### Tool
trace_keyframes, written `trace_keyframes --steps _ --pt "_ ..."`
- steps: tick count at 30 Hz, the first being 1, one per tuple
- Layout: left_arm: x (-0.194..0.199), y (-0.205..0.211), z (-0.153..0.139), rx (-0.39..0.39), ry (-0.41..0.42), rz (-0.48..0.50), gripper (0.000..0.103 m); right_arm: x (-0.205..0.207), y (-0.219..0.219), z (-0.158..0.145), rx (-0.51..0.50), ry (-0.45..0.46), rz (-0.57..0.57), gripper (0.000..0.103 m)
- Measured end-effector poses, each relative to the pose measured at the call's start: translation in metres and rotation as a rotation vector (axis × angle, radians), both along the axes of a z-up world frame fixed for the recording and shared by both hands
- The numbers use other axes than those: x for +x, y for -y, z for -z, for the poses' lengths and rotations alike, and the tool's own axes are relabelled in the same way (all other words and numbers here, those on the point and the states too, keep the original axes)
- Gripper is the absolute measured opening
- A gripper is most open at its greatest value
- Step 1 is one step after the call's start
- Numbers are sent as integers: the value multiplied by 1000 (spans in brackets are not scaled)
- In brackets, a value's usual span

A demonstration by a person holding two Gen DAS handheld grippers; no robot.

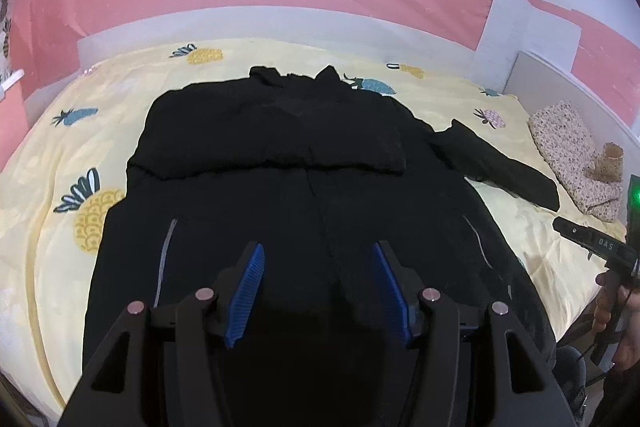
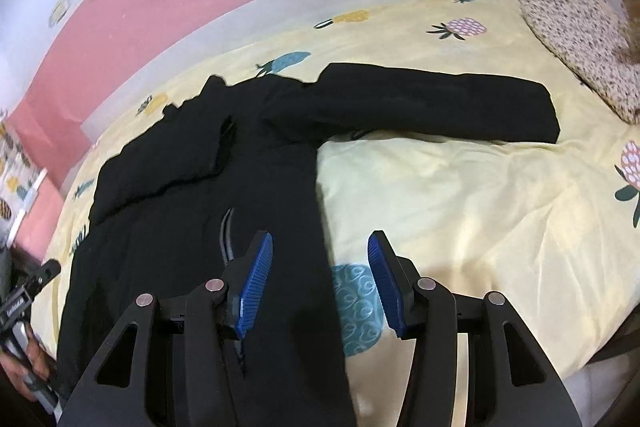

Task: Fold large clothes
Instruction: 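Grasp the other black sleeve with the right gripper and lift it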

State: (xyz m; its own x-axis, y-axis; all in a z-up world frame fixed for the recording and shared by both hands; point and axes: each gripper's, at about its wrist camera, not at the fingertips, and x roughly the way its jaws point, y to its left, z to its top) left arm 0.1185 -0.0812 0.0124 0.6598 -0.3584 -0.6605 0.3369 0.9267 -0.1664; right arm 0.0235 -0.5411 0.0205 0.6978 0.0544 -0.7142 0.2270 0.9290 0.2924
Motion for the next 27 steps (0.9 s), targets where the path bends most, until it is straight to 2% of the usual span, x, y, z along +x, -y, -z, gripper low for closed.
trace_keyframes --steps 6,8,15,21,24,27 --pt "12 9 -1 23 16 -2 58 12 40 13 36 -13 76 52" --pt "19 13 1 32 19 -1 58 20 58 21 54 -23 104 60" --pt "56 26 11 55 8 -2 58 50 132 62 114 -85 244 60" --pt "86 34 24 69 -11 -9 58 74 200 100 243 -103 394 60" --pt "95 34 33 68 -27 -10 58 80 221 108 314 -45 441 60" --pt "102 35 44 74 -54 -9 58 90 232 106 306 -26 477 60"
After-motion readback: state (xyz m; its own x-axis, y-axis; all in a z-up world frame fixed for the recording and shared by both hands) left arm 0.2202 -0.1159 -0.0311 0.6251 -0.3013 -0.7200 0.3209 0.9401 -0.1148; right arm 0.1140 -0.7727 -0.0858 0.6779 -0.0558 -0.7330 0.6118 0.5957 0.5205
